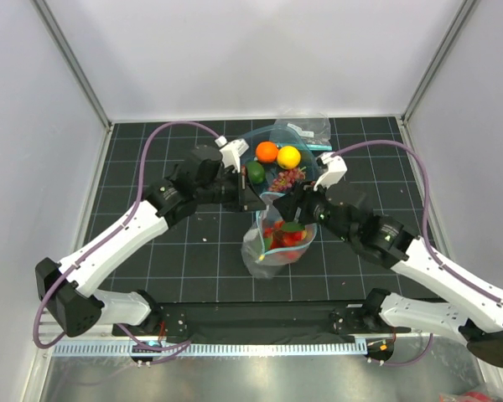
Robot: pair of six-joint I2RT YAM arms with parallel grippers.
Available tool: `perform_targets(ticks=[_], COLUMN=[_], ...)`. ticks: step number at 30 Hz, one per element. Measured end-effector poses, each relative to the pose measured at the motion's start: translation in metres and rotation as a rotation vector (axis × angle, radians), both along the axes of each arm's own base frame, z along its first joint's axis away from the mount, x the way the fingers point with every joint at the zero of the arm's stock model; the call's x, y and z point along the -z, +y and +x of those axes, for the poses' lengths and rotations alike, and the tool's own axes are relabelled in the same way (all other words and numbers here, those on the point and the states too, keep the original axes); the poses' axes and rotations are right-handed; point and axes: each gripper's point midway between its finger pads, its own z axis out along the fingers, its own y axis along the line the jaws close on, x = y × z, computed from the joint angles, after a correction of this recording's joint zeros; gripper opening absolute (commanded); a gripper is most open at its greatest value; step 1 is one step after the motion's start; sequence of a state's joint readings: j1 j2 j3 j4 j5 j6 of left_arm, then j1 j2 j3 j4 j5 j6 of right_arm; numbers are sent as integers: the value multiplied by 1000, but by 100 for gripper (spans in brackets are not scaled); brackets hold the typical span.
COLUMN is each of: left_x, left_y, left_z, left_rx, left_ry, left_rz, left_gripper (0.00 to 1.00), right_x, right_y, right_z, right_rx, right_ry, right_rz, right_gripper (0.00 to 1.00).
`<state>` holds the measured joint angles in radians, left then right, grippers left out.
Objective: Place the food in the zip-top bag and seal the zipper
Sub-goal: Place the fake fruit in the zipper food storage bag, then adjust the zipper food storage bag at the center of the board.
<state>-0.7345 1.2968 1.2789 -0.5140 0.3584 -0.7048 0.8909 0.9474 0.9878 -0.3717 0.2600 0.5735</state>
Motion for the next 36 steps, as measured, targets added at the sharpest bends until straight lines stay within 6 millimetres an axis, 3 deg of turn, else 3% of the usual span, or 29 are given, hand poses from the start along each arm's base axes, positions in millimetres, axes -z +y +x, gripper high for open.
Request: perform_targets(ticks=[6,13,26,27,28,30,31,34,36], left_x=[10,33,28,28,28,29,29,27,23], left_y=[3,8,18,18,18,20,22,30,38], left_z=[0,-3,1,1,1,2,3,6,10], left_rx=[-7,-20,-74,-74,-74,-83,-91,-132,-168], left_ry=[11,43,6,6,5,2,-1,-18,-33], left_rz=[22,61,66,67,67,73,82,113,141], left_gripper=[0,0,0,0,0,0,0,0,0], right_x=[-7,17,64,66,67,70,72,77,77], right_y=[-22,-37,-22,-20,-17,-13,-11,-7,-3], right_z=[-5,-14,-39,-39,-38,-37,-36,-34,-32], right_rx=[40,56,-37,-41,-45,-53,-53,-58,-65], right_ry=[14,94,264,271,277,284,291,309,316], right_rz=[-81,-187,-170,-171,-170,-171,-173,-189,-193], right_gripper=[67,66,65,61,48,34,20,2,1])
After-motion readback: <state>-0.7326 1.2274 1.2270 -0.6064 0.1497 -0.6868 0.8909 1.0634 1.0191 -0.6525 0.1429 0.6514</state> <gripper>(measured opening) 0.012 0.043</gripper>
